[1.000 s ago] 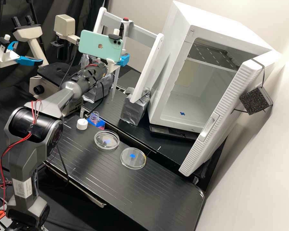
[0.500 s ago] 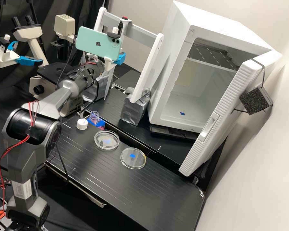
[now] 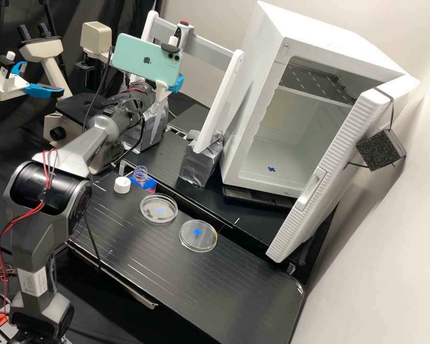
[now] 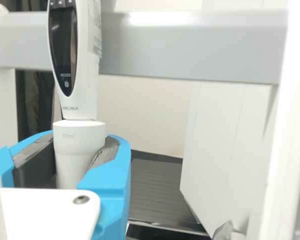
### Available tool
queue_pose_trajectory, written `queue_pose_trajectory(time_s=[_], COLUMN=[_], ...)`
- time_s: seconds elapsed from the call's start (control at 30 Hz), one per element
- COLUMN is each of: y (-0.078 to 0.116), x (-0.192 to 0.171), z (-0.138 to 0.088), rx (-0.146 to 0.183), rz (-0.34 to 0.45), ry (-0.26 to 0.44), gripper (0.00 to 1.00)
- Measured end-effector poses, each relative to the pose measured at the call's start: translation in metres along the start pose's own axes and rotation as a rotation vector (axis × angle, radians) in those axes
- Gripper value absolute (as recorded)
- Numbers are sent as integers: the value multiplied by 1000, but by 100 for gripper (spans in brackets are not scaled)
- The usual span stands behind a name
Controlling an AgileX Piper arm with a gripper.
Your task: Use the pipette
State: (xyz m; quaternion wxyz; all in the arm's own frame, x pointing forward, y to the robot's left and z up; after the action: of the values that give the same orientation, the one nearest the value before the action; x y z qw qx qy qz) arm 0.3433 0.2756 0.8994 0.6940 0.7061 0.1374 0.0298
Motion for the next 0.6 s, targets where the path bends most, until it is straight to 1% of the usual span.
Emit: queue_pose_trajectory(time_s=[0.03, 0.13, 0.33, 0.37, 0.47, 0.53, 0.57, 0.6], y=[2, 10, 26, 28, 32, 34, 33, 33], x=[0, 0, -1, -1, -11, -25, -30, -36], z=[0, -2, 5, 6, 11, 13, 15, 16], rx=[4, 3, 9, 29, 51, 71, 76, 65], rz=[6, 28, 76, 80, 88, 88, 82, 81], ry=[0, 5, -3, -3, -2, 8, 5, 5], gripper=[0, 0, 0, 0, 0, 0, 0, 0])
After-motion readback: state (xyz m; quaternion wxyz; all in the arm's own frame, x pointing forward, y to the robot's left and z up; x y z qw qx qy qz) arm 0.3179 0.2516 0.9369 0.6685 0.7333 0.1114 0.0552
